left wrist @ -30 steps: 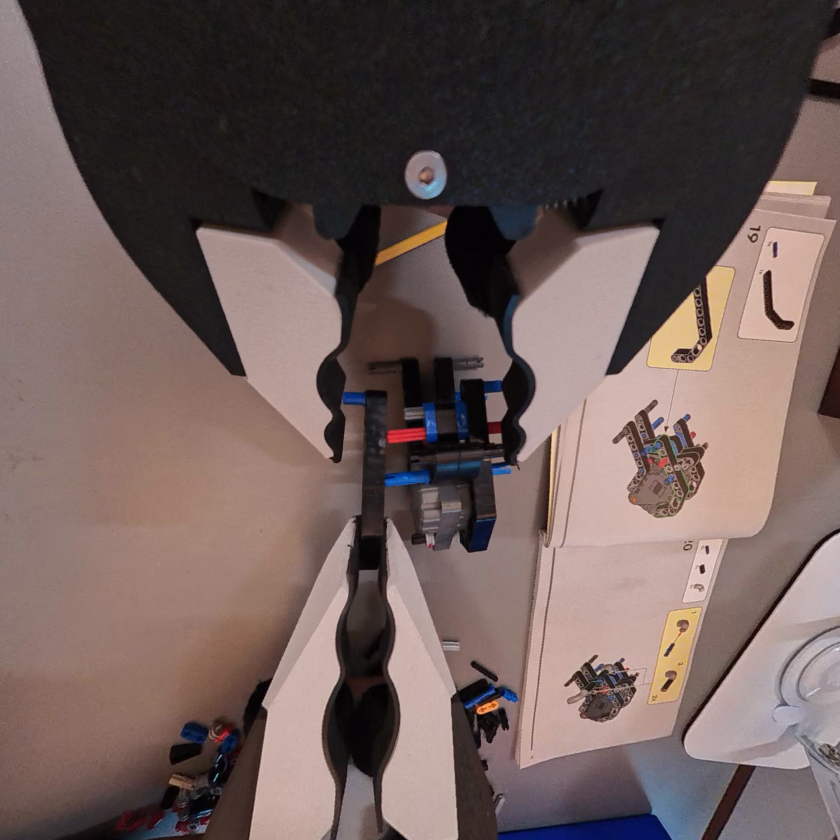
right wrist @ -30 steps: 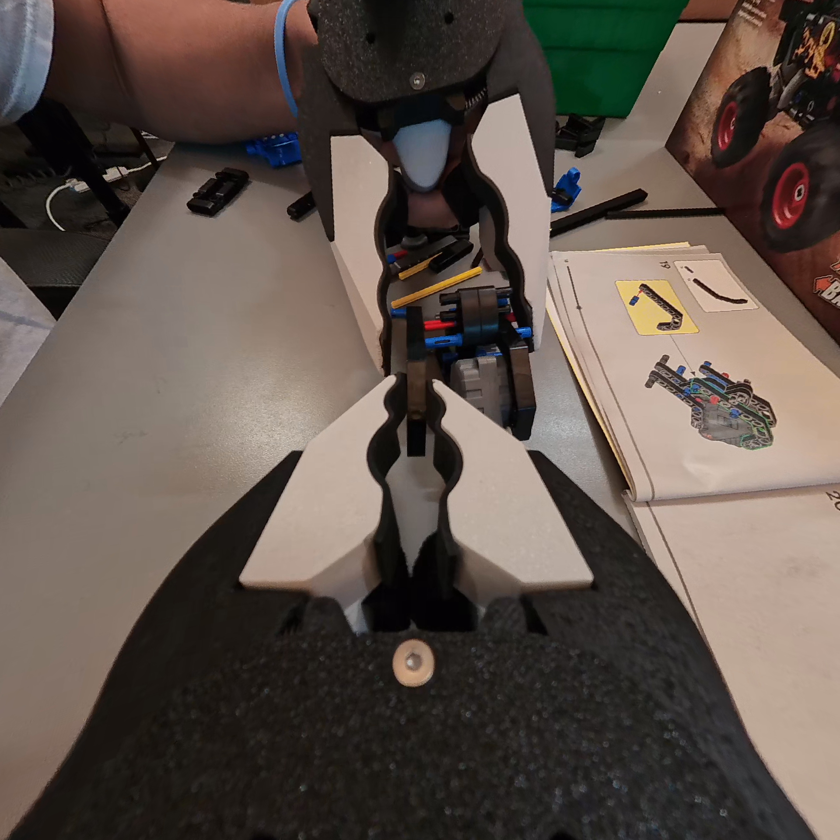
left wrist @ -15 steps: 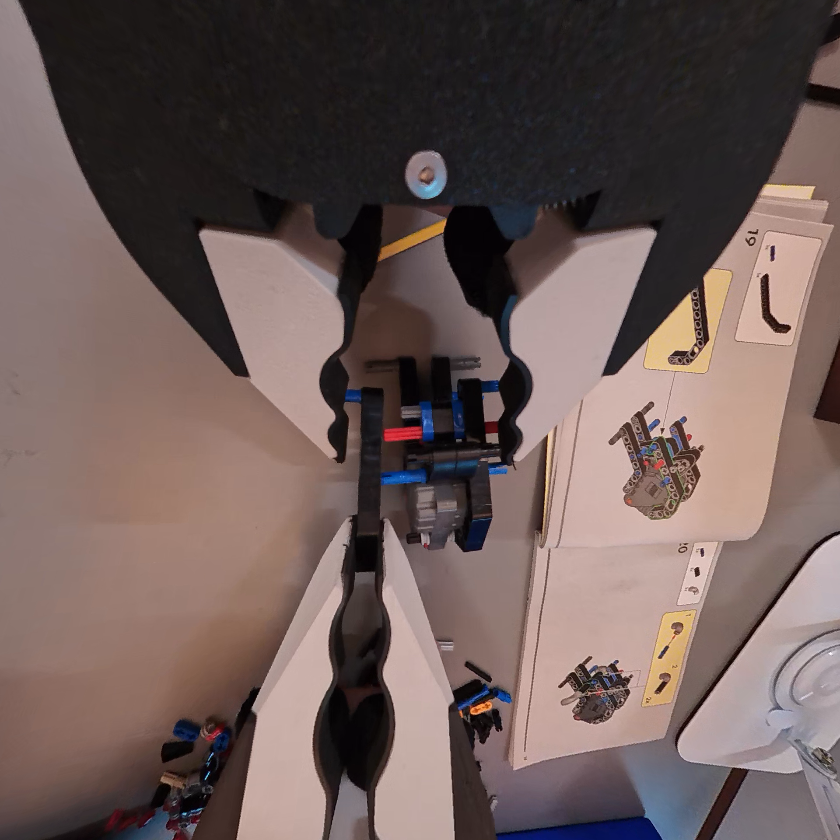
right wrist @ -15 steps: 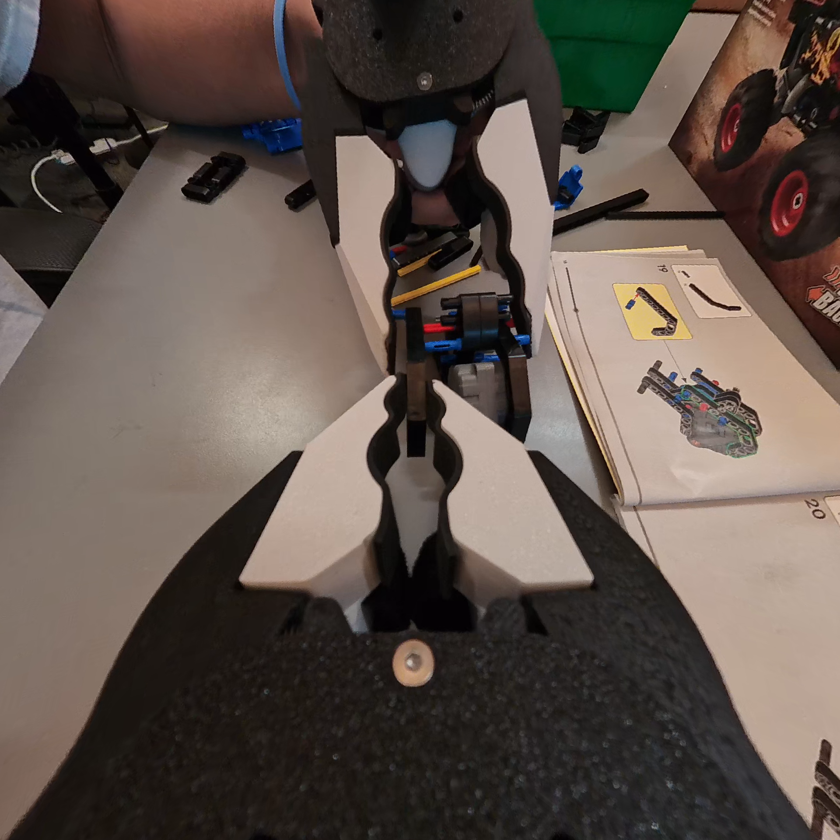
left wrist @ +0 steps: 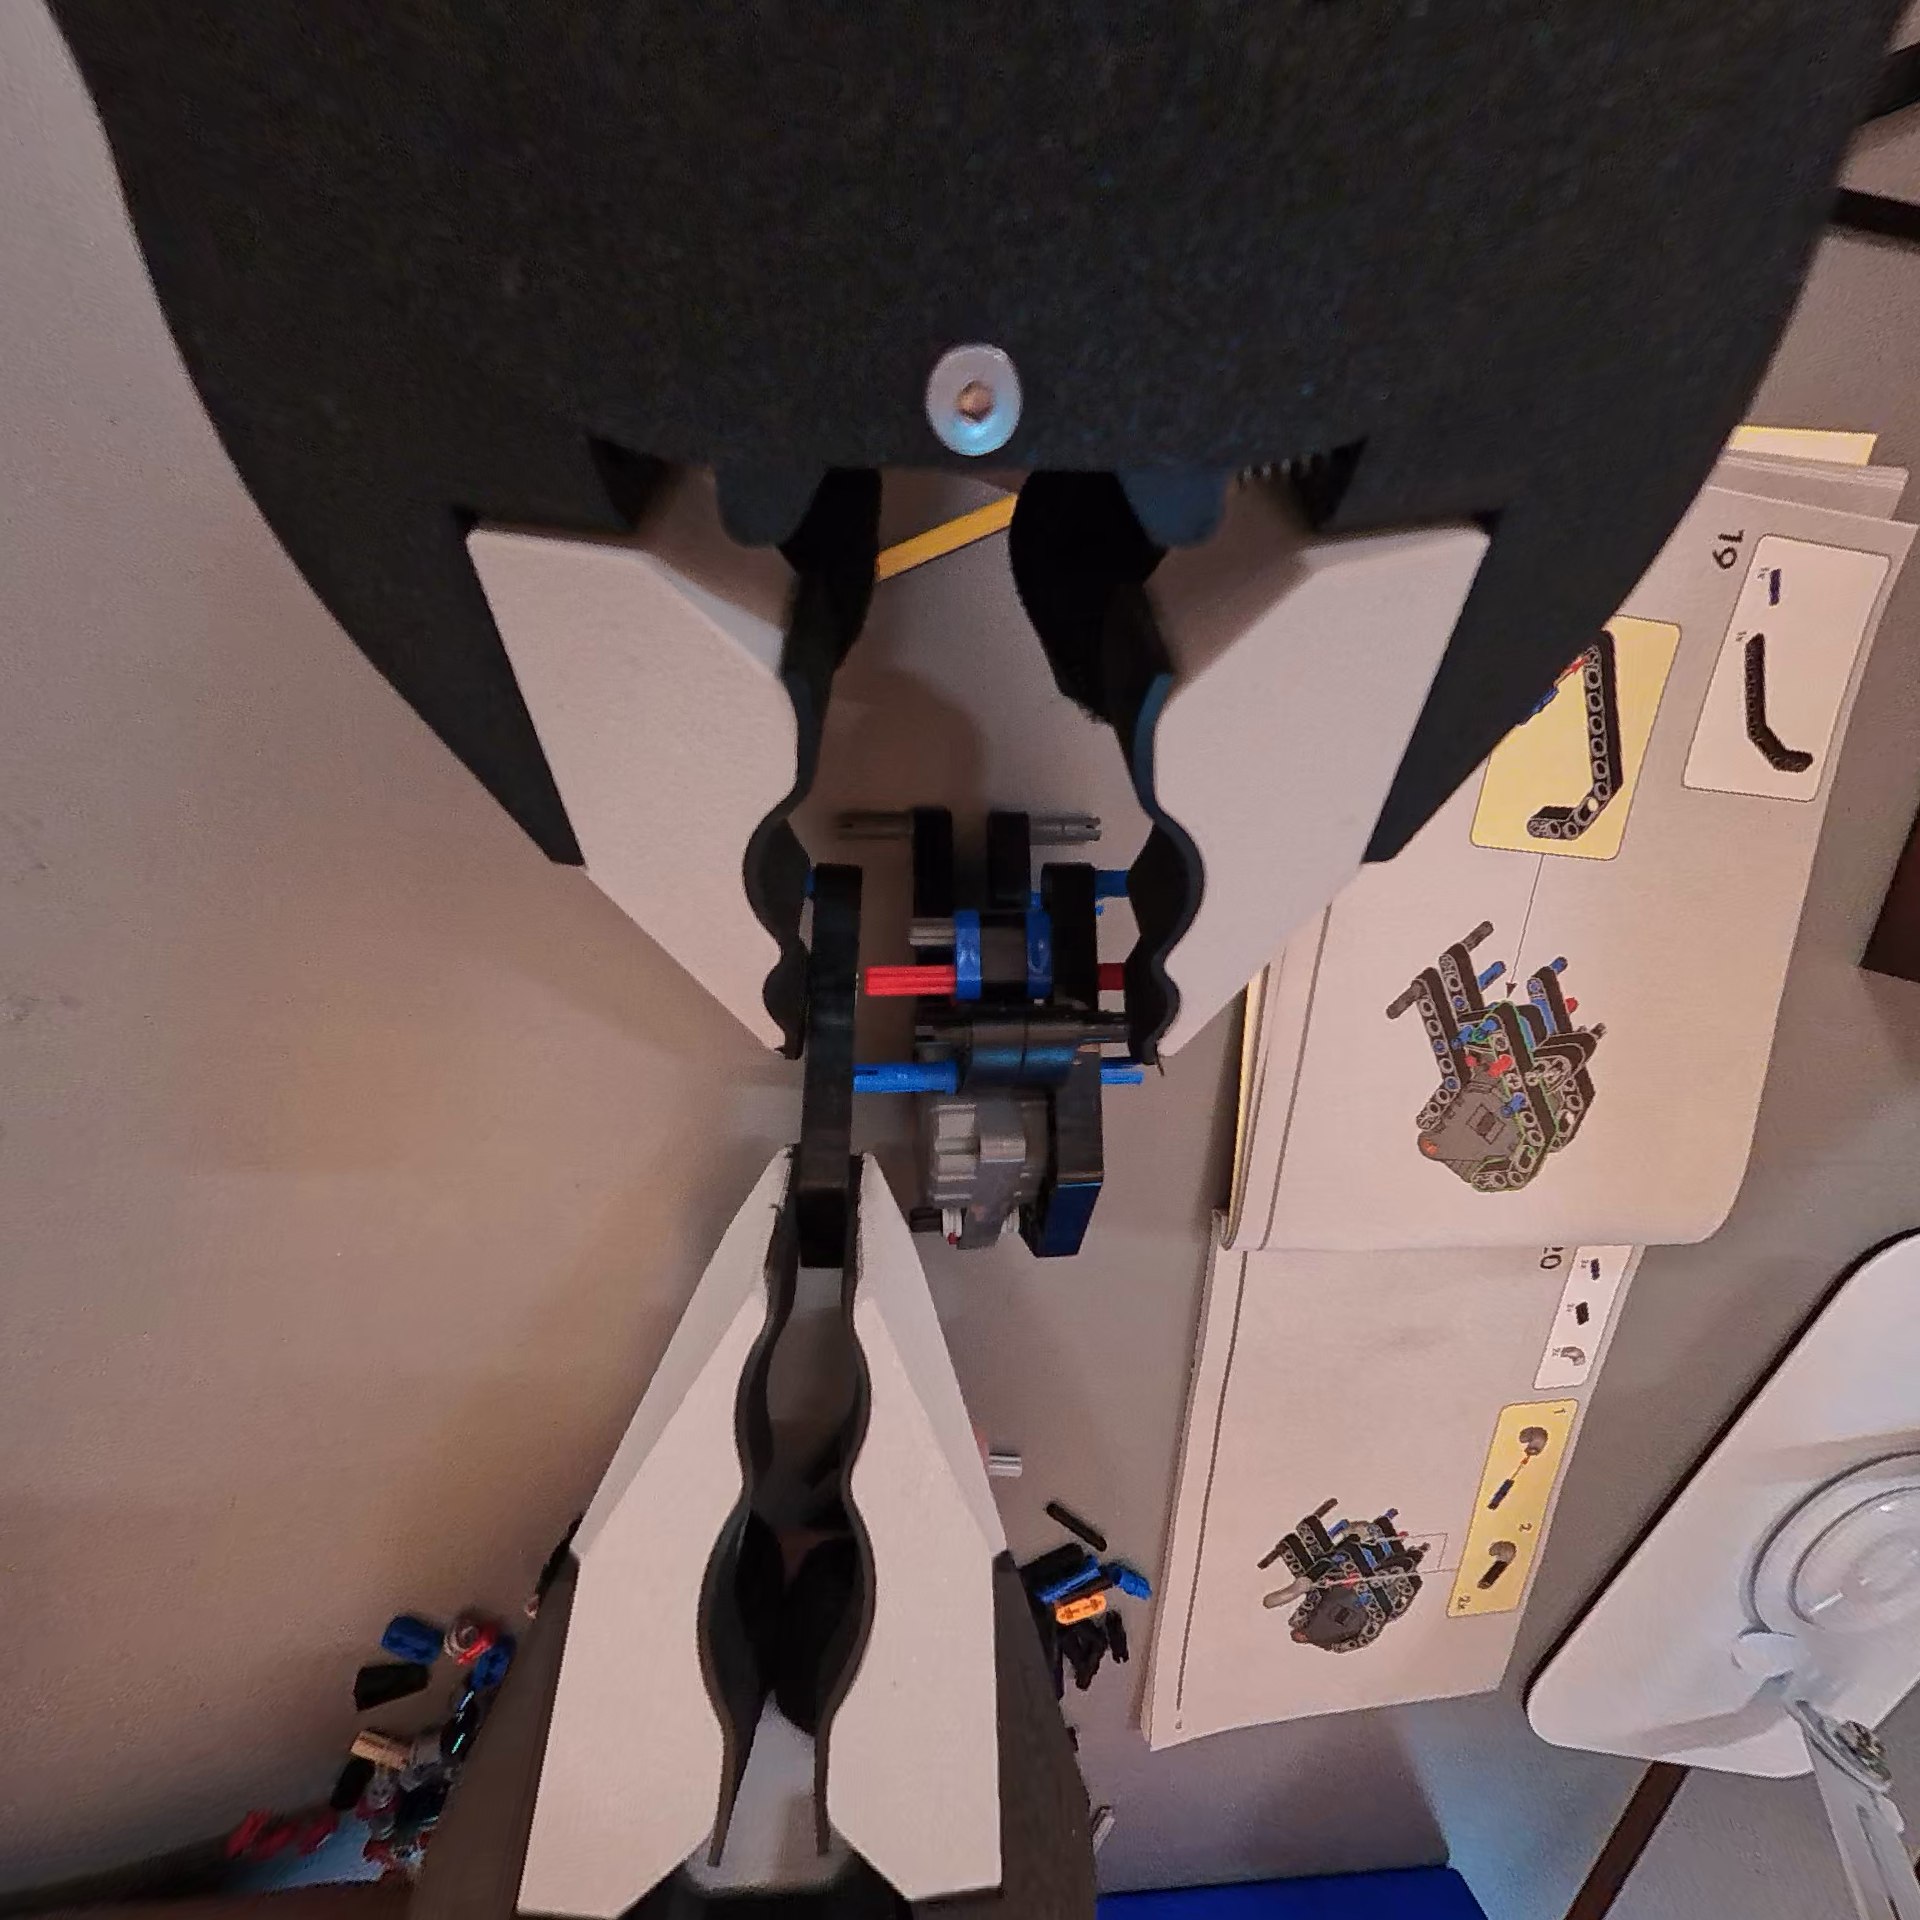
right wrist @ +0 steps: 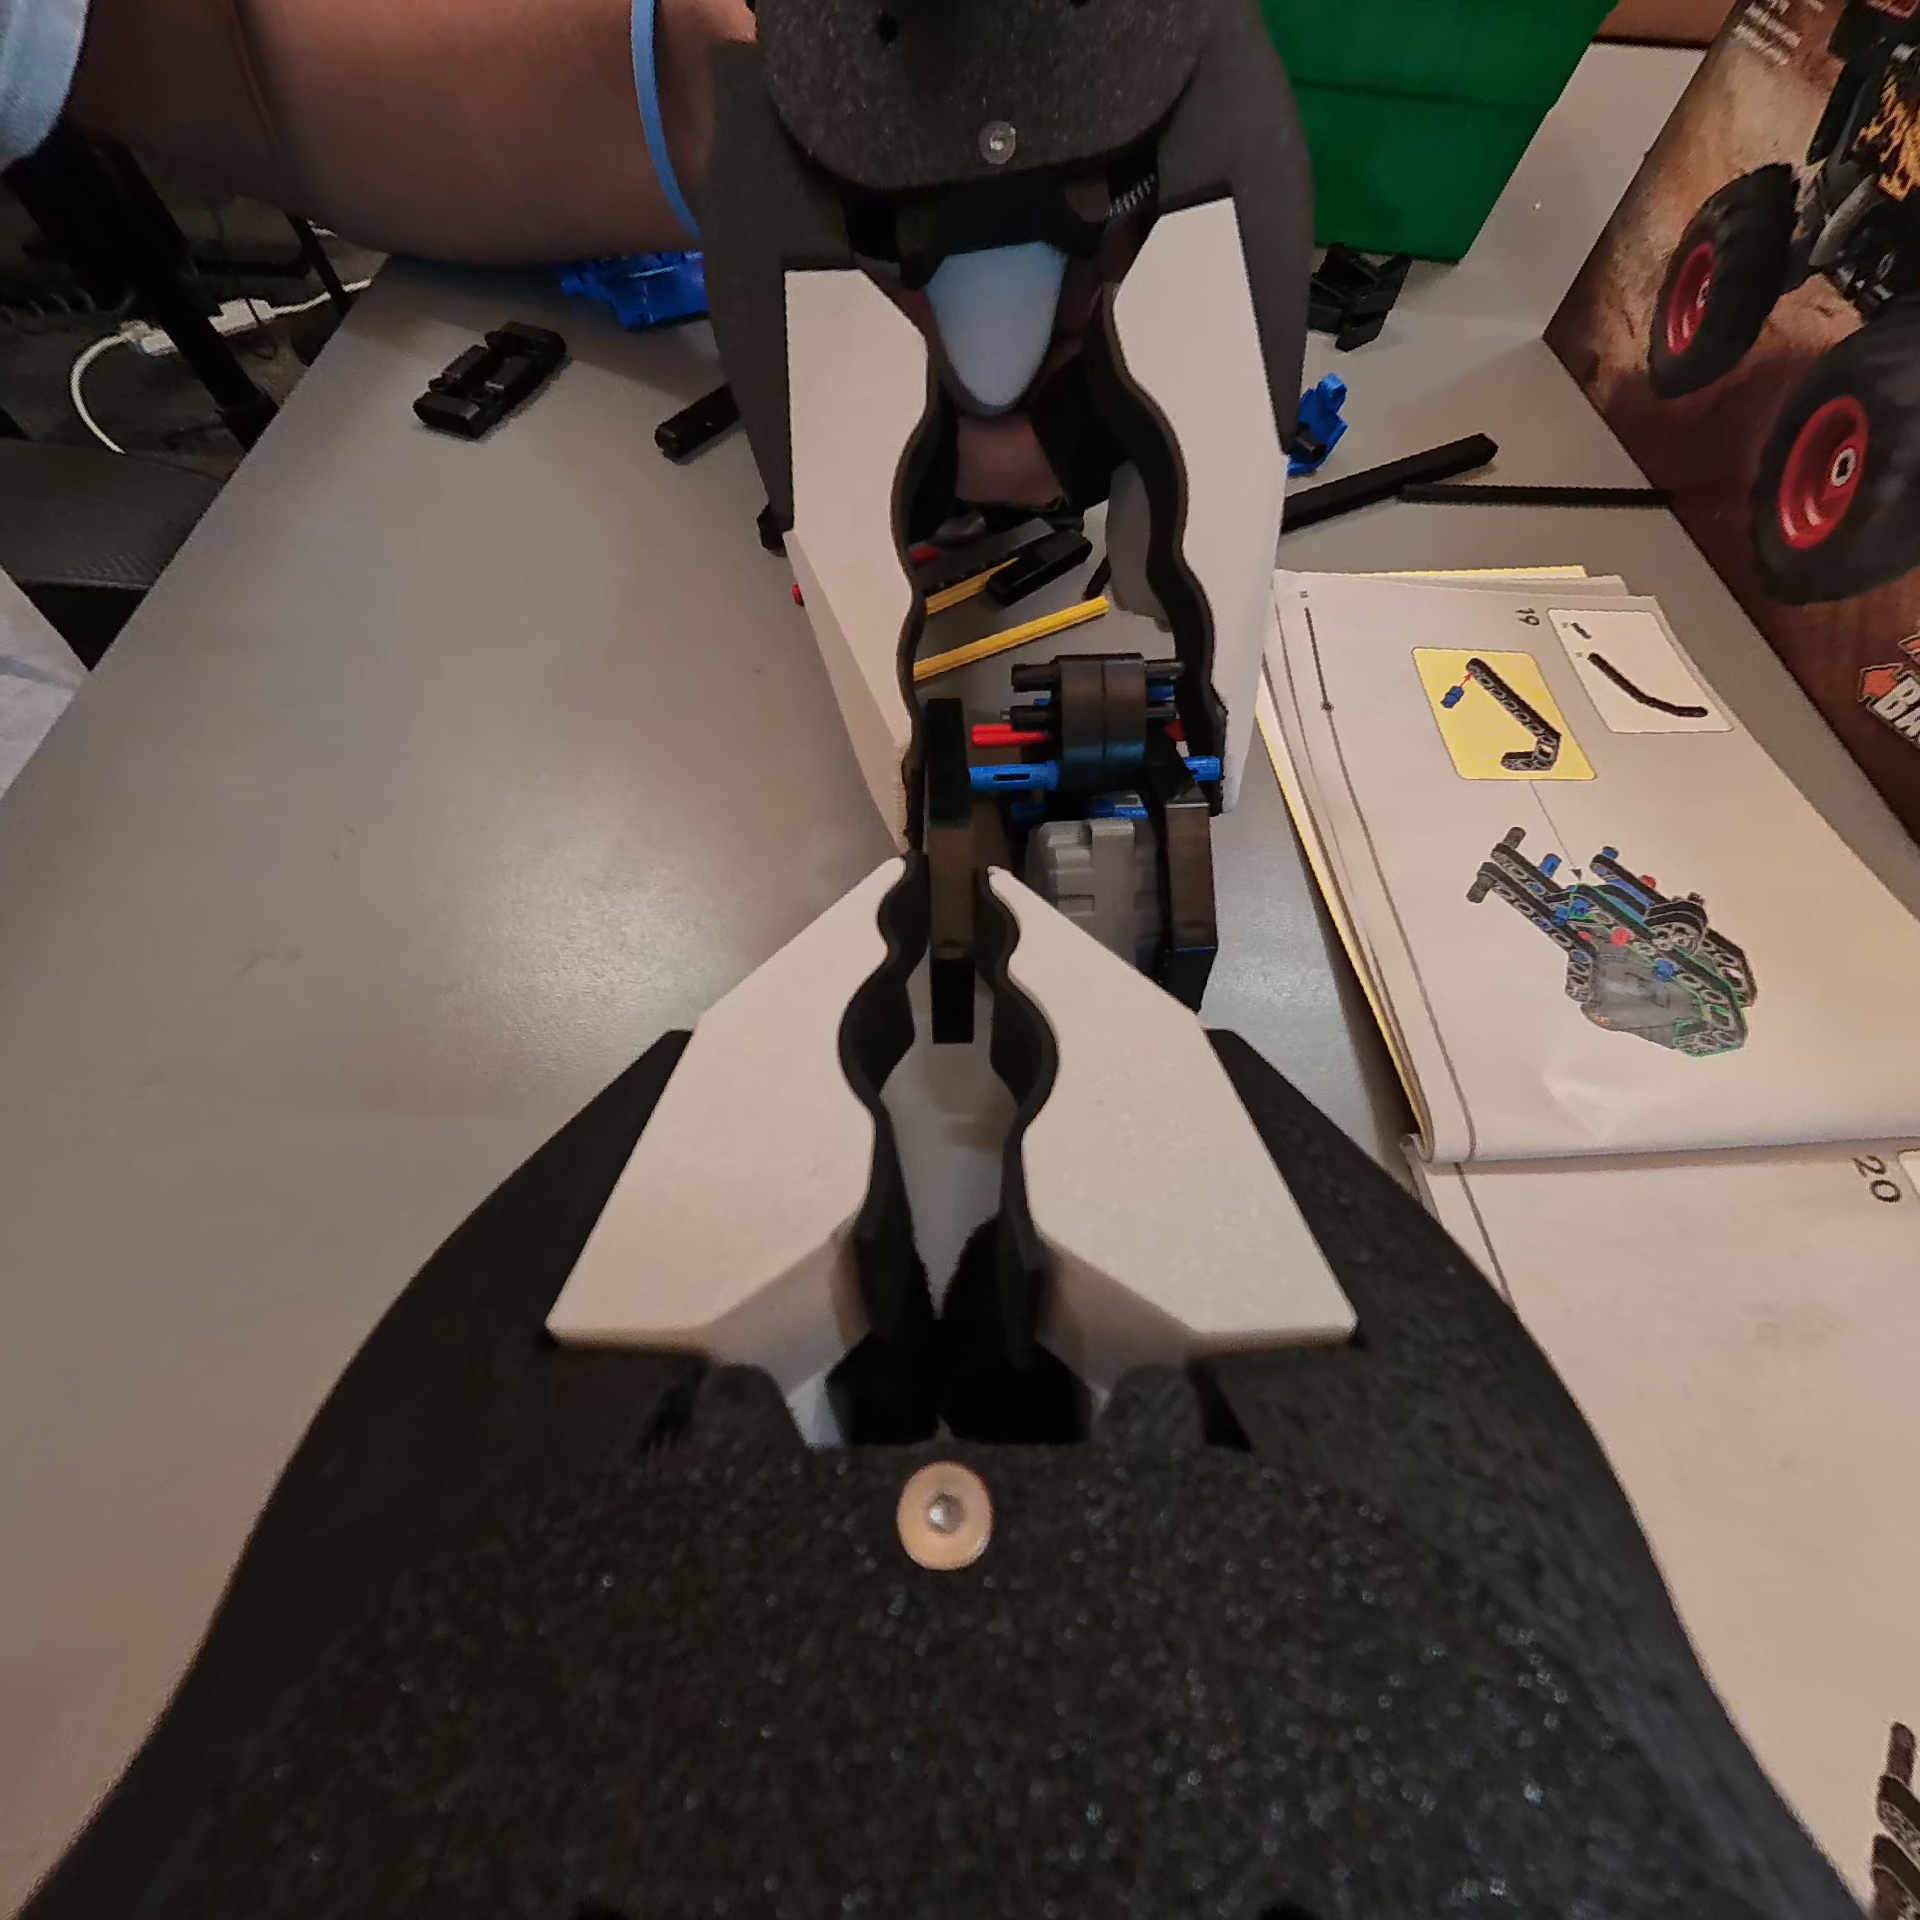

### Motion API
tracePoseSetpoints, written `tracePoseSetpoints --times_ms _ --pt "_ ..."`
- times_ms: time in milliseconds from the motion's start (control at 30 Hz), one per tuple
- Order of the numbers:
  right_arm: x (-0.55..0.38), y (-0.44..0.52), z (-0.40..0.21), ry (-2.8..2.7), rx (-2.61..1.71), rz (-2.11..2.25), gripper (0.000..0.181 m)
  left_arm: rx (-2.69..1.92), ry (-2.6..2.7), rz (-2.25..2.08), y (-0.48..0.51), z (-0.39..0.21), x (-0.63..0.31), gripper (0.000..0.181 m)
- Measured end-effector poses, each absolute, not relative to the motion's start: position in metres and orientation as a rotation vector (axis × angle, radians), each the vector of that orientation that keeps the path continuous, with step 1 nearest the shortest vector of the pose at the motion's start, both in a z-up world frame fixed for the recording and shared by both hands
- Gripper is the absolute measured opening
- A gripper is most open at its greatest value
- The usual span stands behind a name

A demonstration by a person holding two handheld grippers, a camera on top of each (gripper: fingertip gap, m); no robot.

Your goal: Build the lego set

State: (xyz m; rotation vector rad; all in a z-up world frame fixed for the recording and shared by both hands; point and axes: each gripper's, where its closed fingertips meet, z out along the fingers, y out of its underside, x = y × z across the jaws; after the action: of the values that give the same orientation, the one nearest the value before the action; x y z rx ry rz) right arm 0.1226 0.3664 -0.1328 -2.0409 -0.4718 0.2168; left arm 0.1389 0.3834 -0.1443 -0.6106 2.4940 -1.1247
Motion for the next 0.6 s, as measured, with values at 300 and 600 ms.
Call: tracePoseSetpoints --times_ms 300,600 --pt "0.1232 0.3662 -0.1338 -0.476 -2.025 0.215 0.007 -0.6 2.496 -1.132 0.3837 -0.145 0.1363 0.064" --pt "0.1233 0.3647 -0.1307 -0.46 -2.014 0.262 0.007 -0.601 2.497 -1.126 0.3833 -0.1451 0.1366 0.064"
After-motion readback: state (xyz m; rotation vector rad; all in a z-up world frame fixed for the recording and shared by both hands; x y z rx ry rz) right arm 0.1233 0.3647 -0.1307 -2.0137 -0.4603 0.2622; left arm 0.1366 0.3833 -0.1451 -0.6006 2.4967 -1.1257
